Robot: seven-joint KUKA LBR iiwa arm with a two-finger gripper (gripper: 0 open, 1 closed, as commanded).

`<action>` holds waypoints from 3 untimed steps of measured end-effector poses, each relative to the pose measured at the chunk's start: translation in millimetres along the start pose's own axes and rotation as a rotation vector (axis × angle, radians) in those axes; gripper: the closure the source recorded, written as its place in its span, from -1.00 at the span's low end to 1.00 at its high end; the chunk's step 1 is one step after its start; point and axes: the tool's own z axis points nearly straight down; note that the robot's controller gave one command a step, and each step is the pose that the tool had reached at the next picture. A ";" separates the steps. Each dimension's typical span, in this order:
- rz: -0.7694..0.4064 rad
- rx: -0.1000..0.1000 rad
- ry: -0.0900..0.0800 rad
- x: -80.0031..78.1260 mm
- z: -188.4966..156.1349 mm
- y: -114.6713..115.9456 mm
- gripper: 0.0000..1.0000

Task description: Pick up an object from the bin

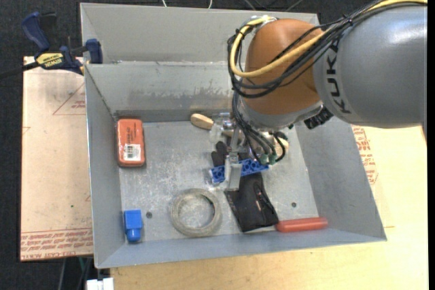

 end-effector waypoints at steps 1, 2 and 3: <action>0.002 -0.001 -0.007 -1.7 -3.7 -0.4 -1.00; -0.097 -0.003 -0.013 7.9 20.2 -31.5 -1.00; -0.026 -0.001 -0.008 48.1 39.0 -52.2 -1.00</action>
Offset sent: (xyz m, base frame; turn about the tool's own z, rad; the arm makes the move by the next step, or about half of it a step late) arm -0.0212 -0.0802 -0.0527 -0.1937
